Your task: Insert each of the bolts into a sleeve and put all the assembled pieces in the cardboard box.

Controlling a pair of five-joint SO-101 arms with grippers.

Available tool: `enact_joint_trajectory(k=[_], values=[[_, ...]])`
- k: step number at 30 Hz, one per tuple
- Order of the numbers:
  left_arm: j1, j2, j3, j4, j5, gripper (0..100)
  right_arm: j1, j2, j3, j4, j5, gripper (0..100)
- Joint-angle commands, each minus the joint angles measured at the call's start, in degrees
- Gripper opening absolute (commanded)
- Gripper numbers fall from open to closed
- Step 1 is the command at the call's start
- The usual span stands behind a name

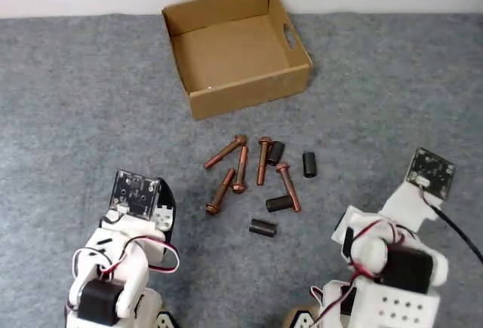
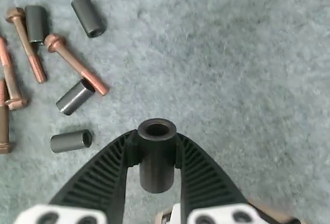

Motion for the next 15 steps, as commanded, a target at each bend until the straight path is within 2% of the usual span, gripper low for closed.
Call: enact_joint_trajectory(k=[1,8,15], values=[[1.32,3.08,-4.79,-0.18,-1.05,0,0.66,-3.91,0.26,-1.54,-0.35,0.8],[1.41,30.07,-20.44,0.88,-1.05,0,0.66,-5.14,0.70,-1.63,-0.35,0.8],[5.01,60.92,-43.74,8.53,-1.14,0,0.66,-5.58,0.70,-1.63,-0.35,0.8]])
